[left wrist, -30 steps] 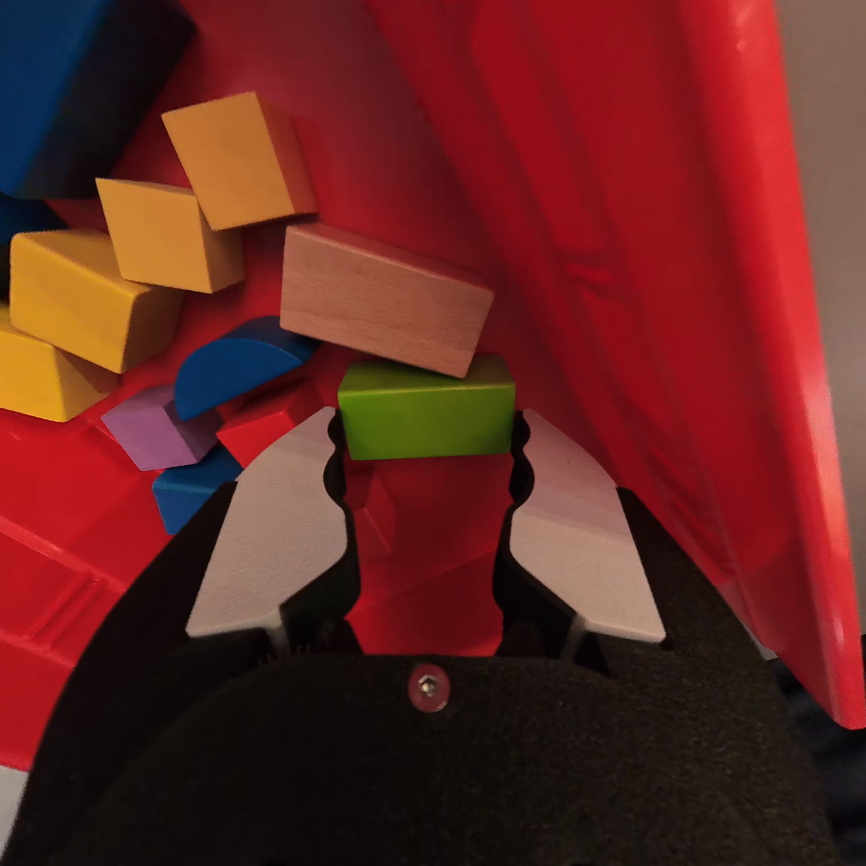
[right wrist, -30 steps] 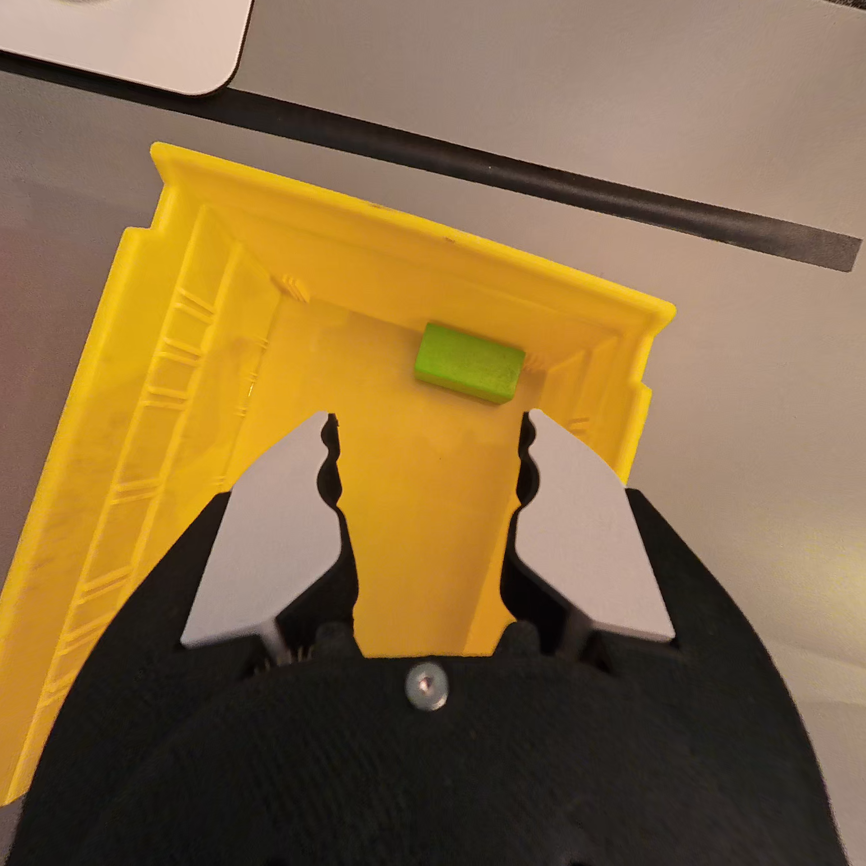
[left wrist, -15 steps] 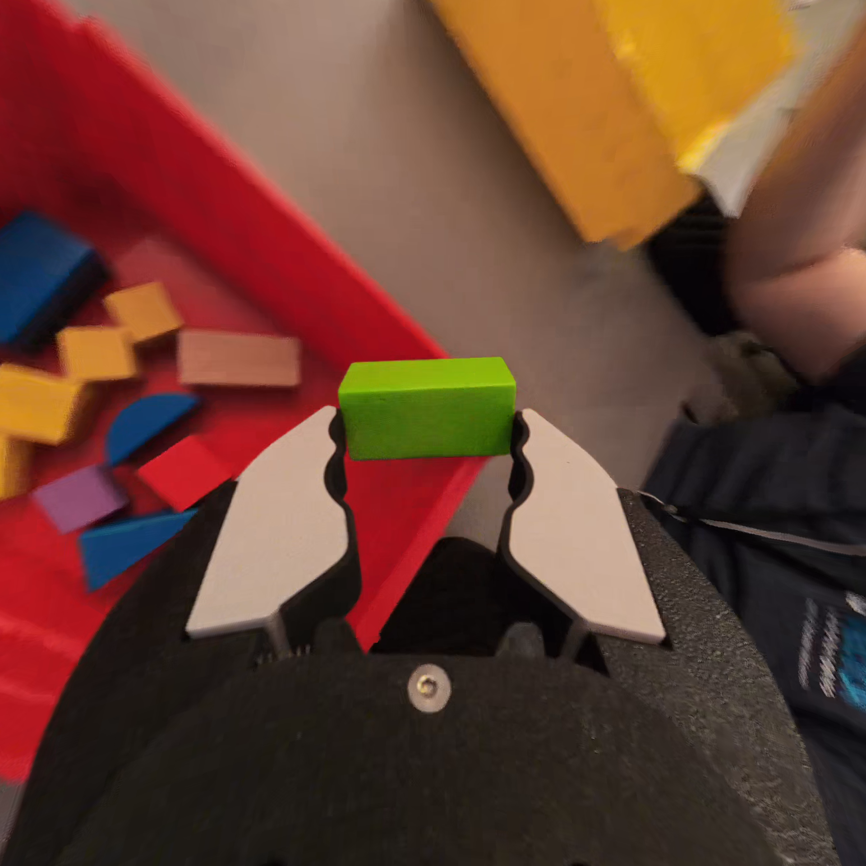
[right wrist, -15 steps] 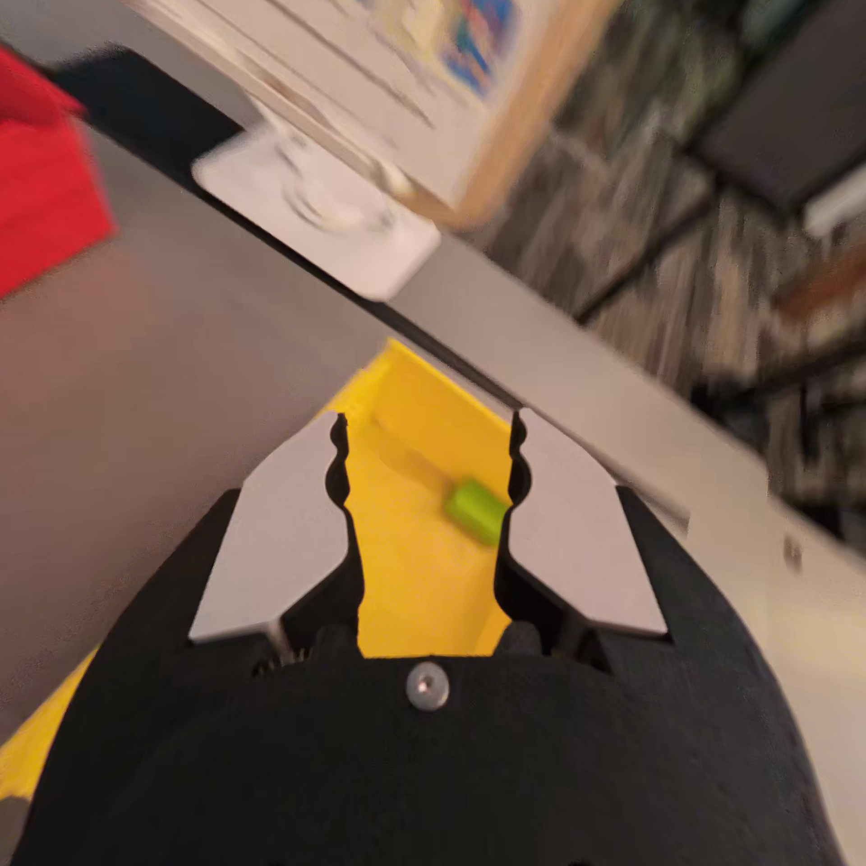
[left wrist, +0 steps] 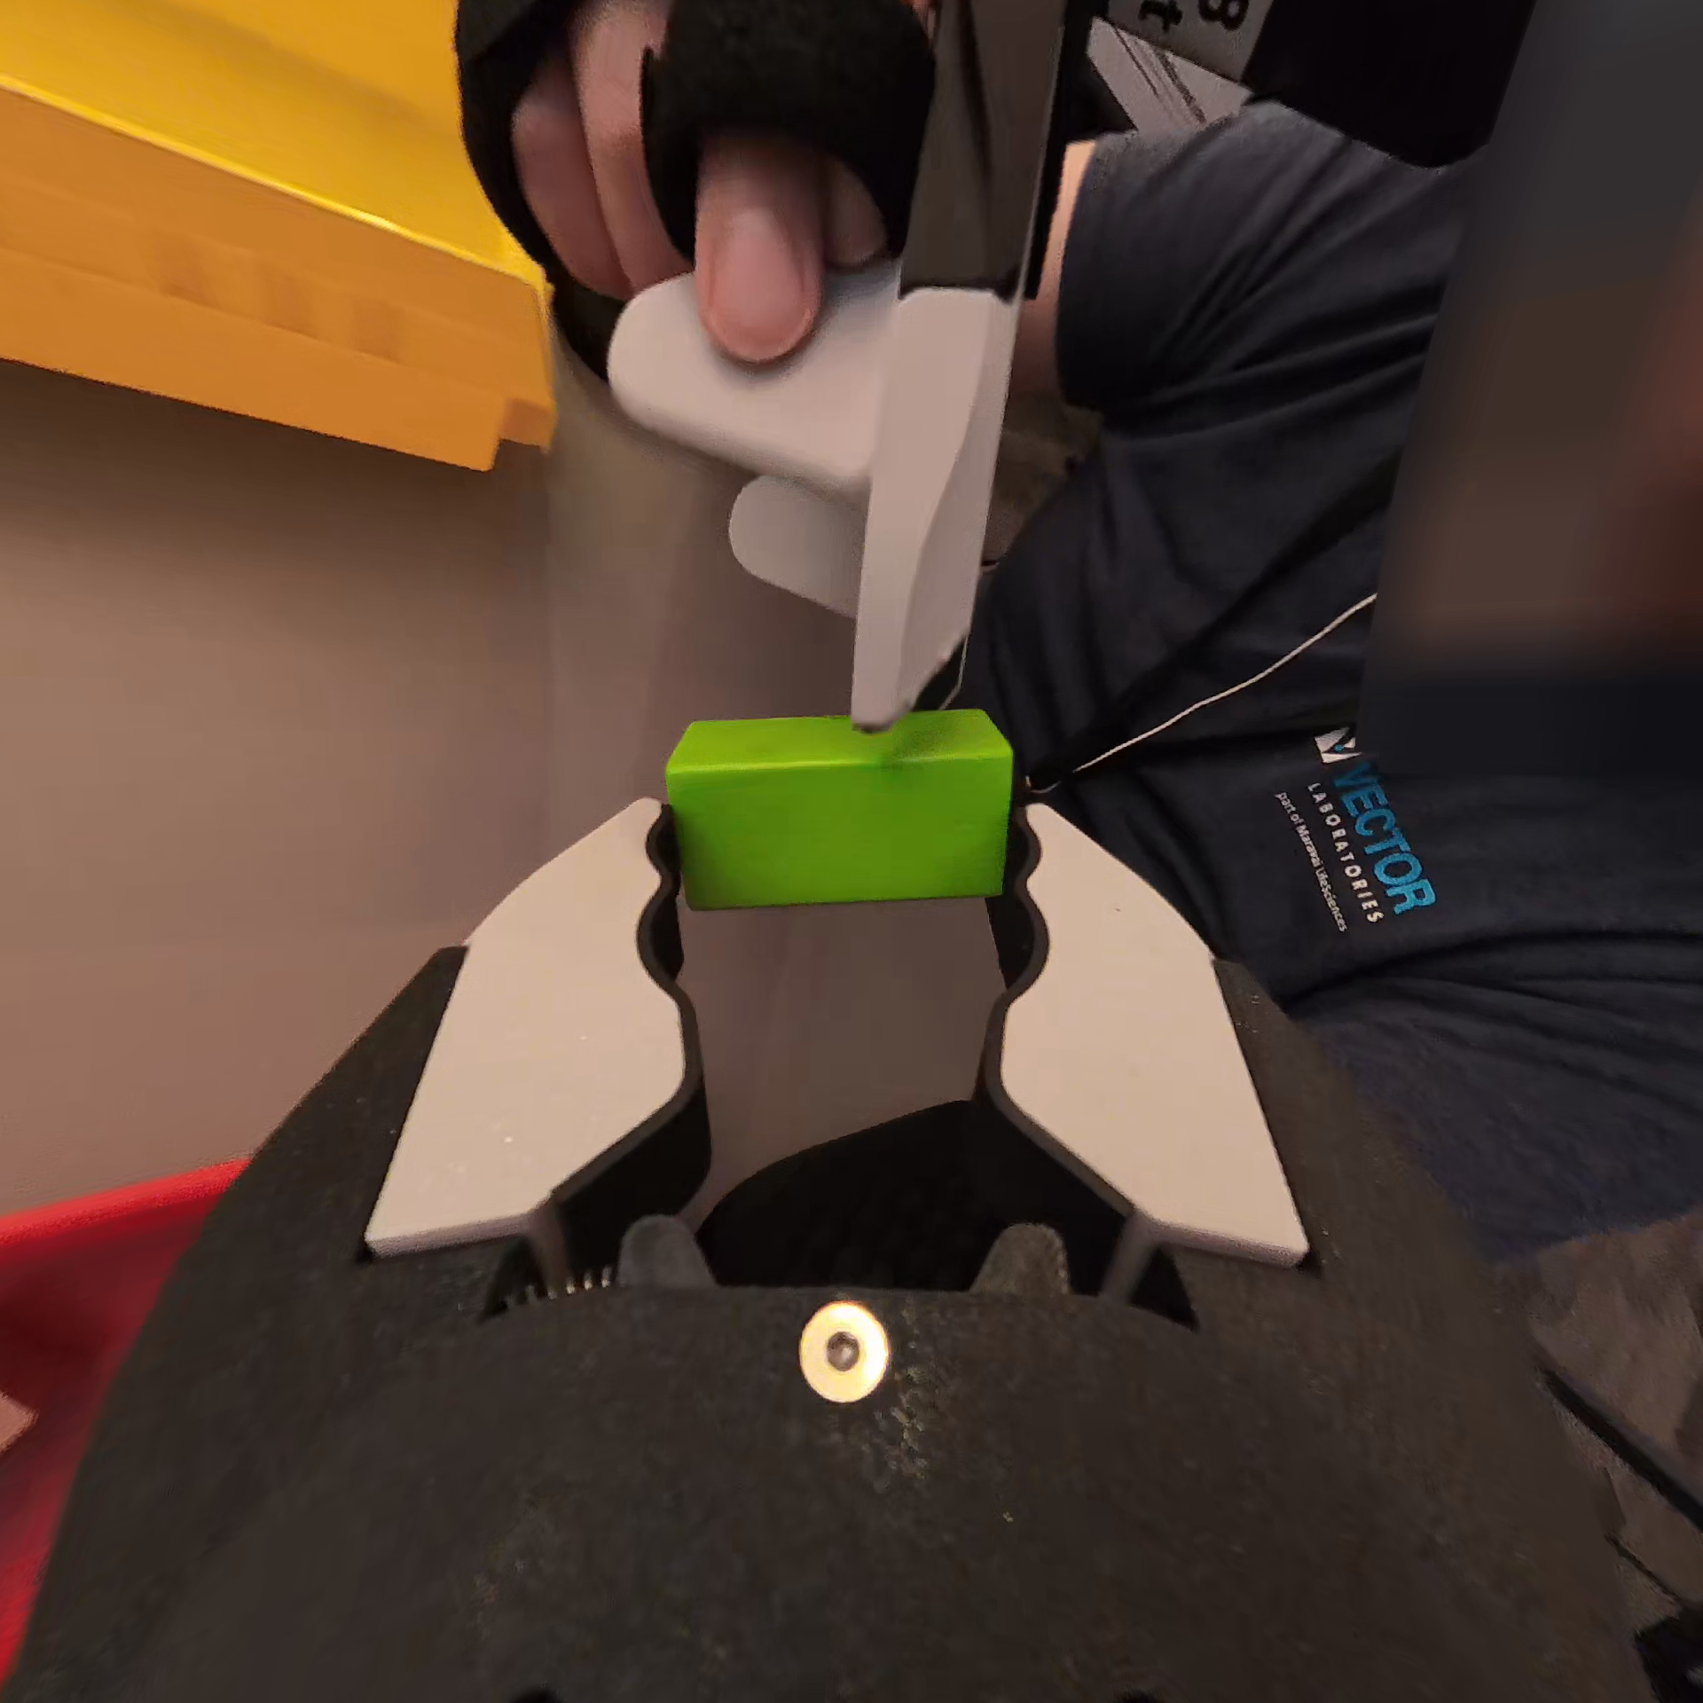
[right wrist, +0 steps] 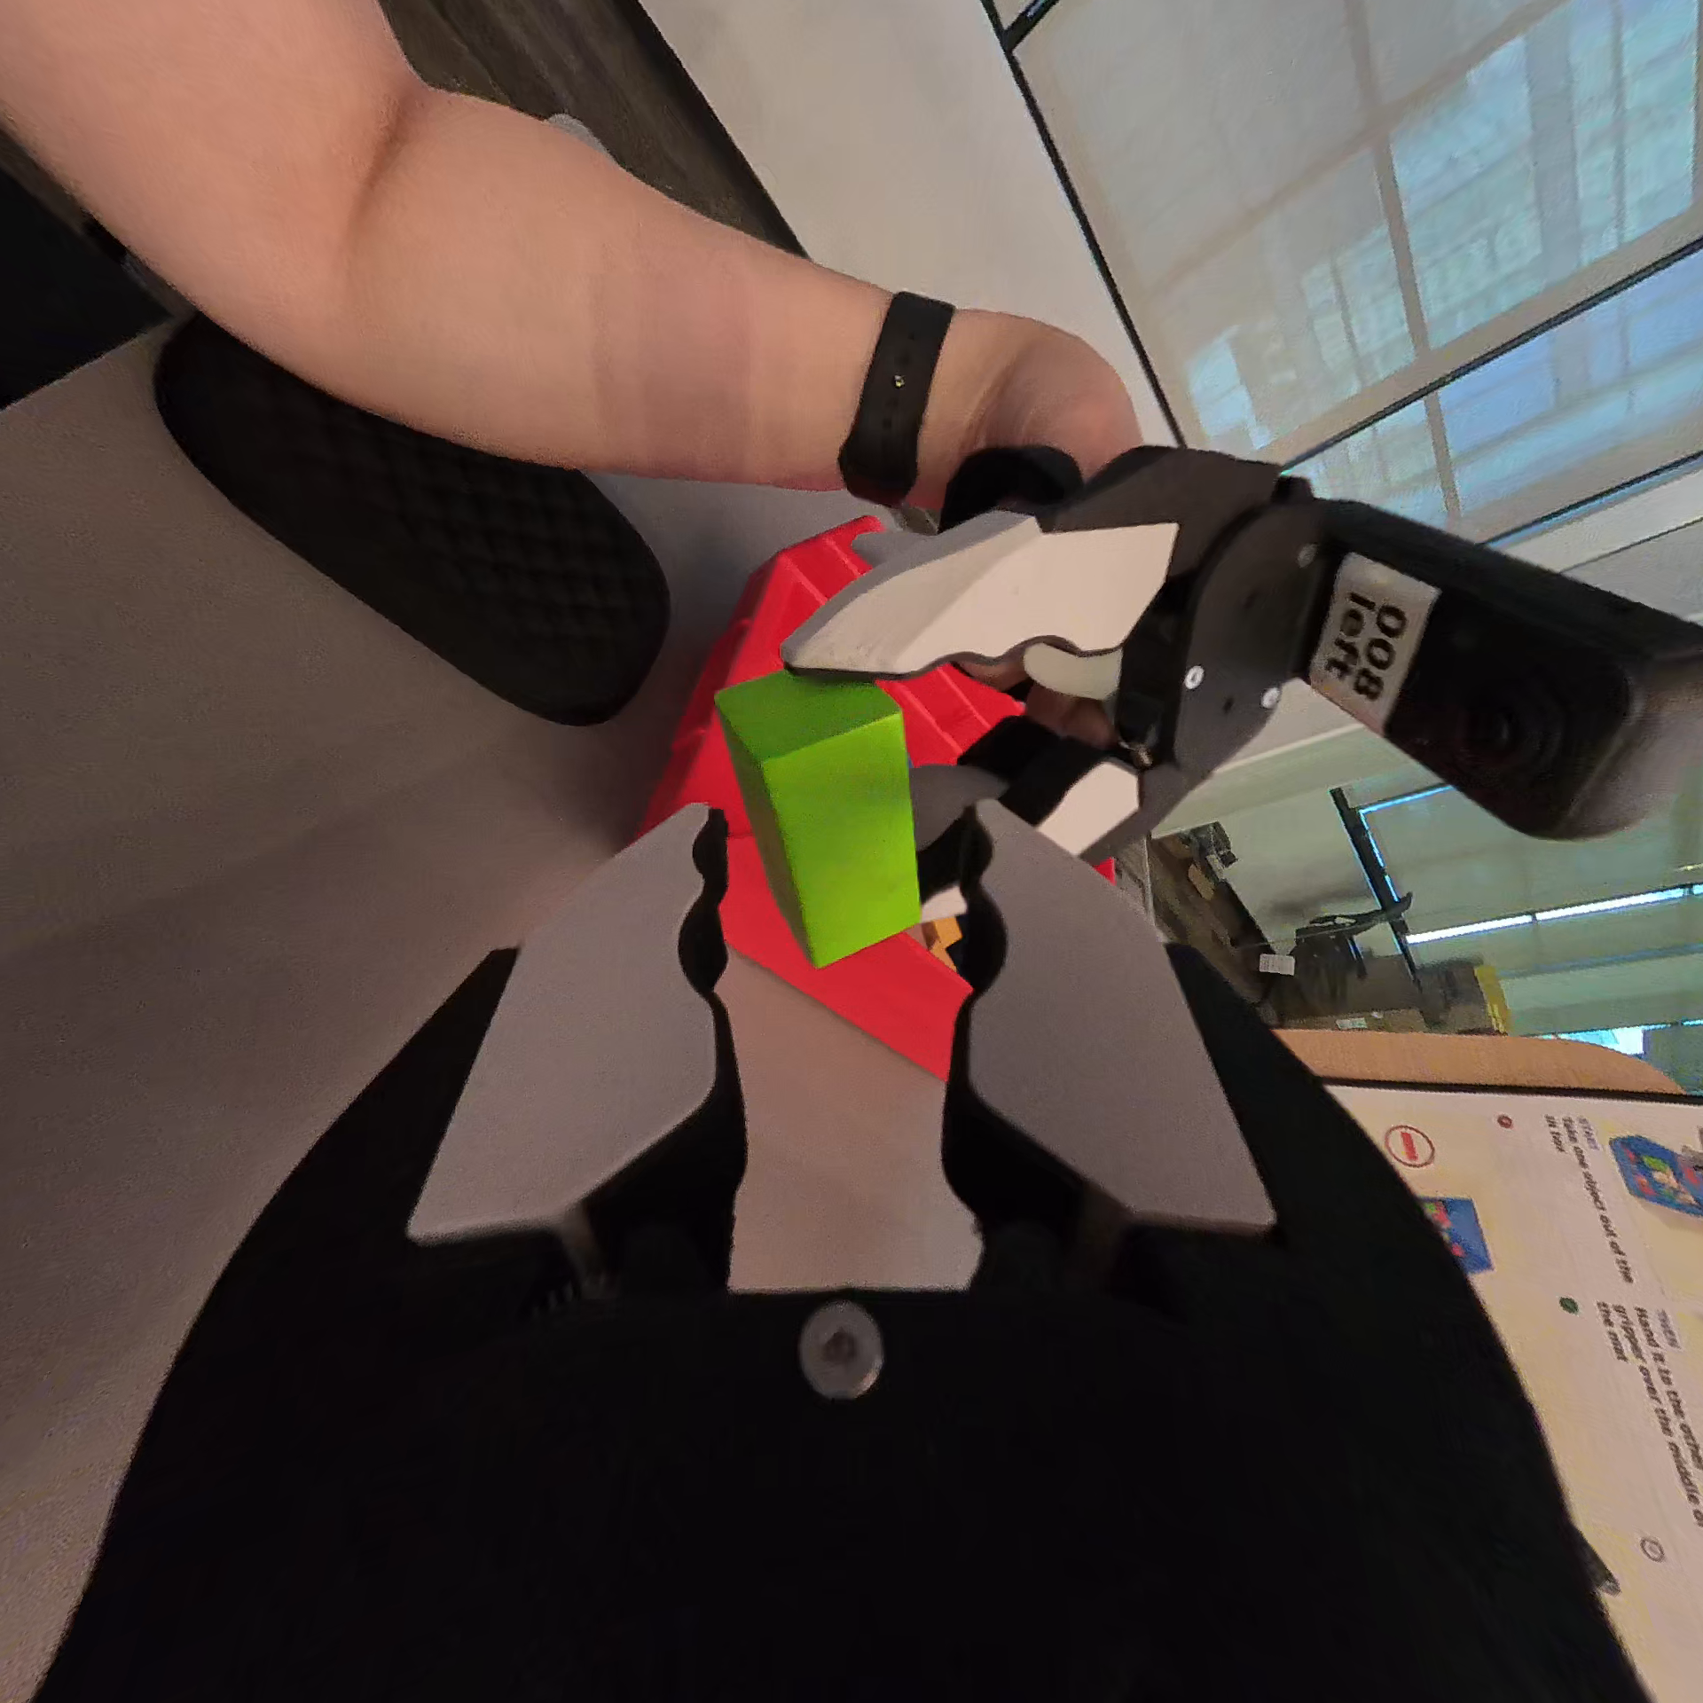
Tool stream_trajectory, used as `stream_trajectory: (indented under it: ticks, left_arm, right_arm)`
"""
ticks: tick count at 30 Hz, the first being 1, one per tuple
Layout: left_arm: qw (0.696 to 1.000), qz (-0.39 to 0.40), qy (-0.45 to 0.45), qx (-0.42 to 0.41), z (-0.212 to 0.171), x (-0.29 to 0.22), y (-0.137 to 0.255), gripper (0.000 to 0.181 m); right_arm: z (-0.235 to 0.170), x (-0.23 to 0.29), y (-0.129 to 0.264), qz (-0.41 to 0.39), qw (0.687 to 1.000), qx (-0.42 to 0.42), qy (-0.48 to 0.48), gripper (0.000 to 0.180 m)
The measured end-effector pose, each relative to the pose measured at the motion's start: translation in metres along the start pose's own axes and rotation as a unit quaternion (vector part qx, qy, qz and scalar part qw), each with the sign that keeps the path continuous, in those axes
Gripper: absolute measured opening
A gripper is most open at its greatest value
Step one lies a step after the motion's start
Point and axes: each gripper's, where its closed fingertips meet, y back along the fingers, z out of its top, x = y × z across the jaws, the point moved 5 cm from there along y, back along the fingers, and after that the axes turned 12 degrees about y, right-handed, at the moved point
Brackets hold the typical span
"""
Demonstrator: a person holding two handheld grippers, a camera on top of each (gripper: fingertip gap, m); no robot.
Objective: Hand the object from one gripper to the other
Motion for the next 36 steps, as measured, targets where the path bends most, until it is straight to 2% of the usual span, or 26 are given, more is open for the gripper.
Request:
stream_trajectory:
  ticks: [8,12,14,16,18,21,24,26,28,30,36]
  left_arm:
    - [0.999,-0.027,-0.017,0.024,0.002,-0.004,-0.012,0.068]
    - [0.999,-0.03,0.004,-0.011,0.008,-0.001,-0.004,0.068]
    - [0.999,-0.011,0.013,-0.04,0.009,0.005,0.008,0.067]
    - [0.998,-0.02,0.014,-0.064,0.006,0.007,0.018,0.063]
    - [0.996,-0.012,0.026,-0.082,0.003,0.014,0.027,0.059]
    - [0.995,-0.012,0.05,-0.088,0.0,0.021,0.033,0.055]
    - [0.995,-0.011,0.05,-0.084,-0.001,0.022,0.032,0.054]
    - [0.996,-0.009,0.047,-0.079,-0.001,0.021,0.03,0.054]
    - [0.996,-0.015,0.039,-0.075,-0.001,0.018,0.028,0.054]
    - [0.997,-0.018,0.03,-0.074,0.0,0.016,0.028,0.055]
    - [0.997,-0.02,0.028,-0.069,-0.001,0.015,0.026,0.055]
  right_arm:
    - [0.002,0.012,-0.008,0.036,0.999,0.001,0.01,0.036]
    - [-0.004,0.006,-0.001,0.036,0.999,0.017,-0.007,0.035]
    - [-0.019,-0.005,0.015,0.032,0.998,0.049,-0.03,0.035]
    - [-0.053,-0.024,0.046,0.008,0.989,0.127,-0.071,0.035]
    - [-0.106,-0.038,0.093,-0.025,0.959,0.232,-0.158,0.035]
    - [-0.188,-0.027,0.159,-0.056,0.884,0.368,-0.283,0.035]
    - [-0.252,0.014,0.189,-0.005,0.813,0.465,-0.351,0.035]
    - [-0.285,0.04,0.195,0.04,0.771,0.533,-0.346,0.035]
    - [-0.304,0.058,0.19,0.08,0.753,0.56,-0.334,0.035]
    - [-0.312,0.068,0.18,0.11,0.753,0.564,-0.32,0.035]
    - [-0.326,0.082,0.185,0.156,0.721,0.61,-0.29,0.035]
